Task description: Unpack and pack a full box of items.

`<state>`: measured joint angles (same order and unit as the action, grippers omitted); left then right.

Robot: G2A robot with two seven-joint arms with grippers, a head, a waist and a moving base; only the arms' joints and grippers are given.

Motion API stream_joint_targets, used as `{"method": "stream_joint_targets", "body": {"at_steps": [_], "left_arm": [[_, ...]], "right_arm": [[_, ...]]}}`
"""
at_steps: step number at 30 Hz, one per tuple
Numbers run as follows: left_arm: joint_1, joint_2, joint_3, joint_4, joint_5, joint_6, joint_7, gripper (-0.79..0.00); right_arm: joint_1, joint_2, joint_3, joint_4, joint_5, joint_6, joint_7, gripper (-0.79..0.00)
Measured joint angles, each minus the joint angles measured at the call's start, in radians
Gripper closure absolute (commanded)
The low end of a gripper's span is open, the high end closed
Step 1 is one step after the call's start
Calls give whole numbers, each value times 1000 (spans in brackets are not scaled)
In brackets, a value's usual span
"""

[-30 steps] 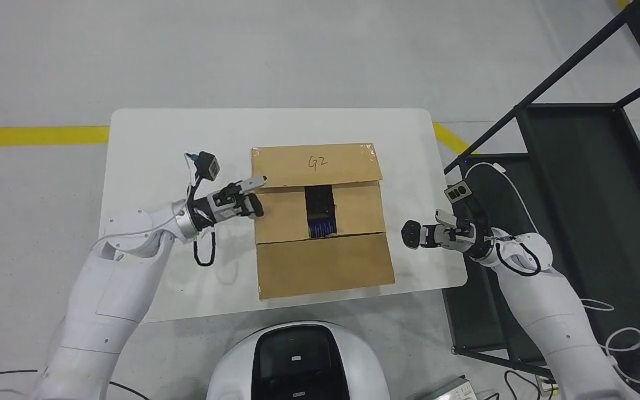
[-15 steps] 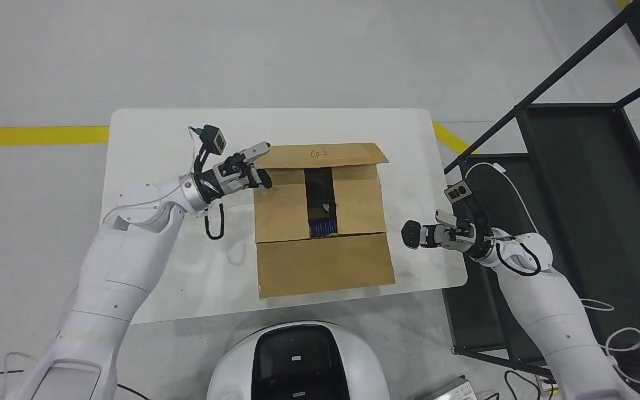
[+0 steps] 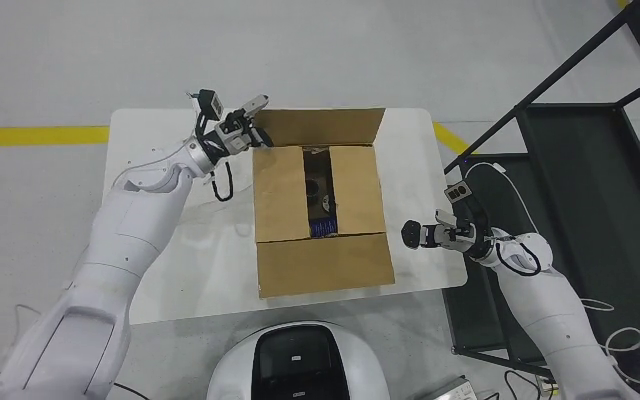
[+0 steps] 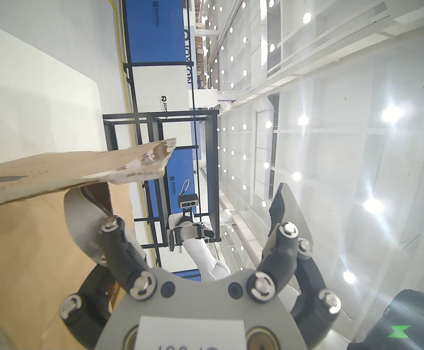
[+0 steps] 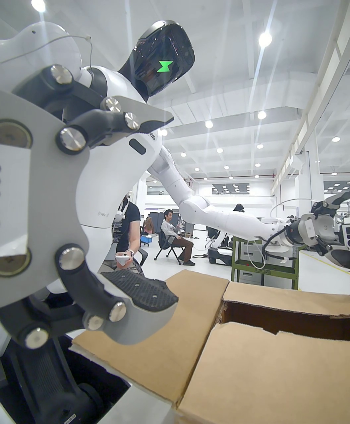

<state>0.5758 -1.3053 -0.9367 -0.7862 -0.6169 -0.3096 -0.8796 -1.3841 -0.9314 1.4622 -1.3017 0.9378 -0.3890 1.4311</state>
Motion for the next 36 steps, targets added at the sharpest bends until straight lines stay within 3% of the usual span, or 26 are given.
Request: {"method": "stream_joint_targets", "body": {"at_steps": [16, 22, 36], "left_arm": [[-7, -5, 6, 12, -4, -3, -10, -785], [-19, -16, 6, -12, 30, -12, 98, -785], [-169, -134, 124, 322, 111, -24, 360, -785]], "right_arm": [[0, 0, 0, 0, 0, 0, 0, -785], [0, 0, 0, 0, 0, 0, 0, -785], [0, 0, 0, 0, 0, 0, 0, -785]]}}
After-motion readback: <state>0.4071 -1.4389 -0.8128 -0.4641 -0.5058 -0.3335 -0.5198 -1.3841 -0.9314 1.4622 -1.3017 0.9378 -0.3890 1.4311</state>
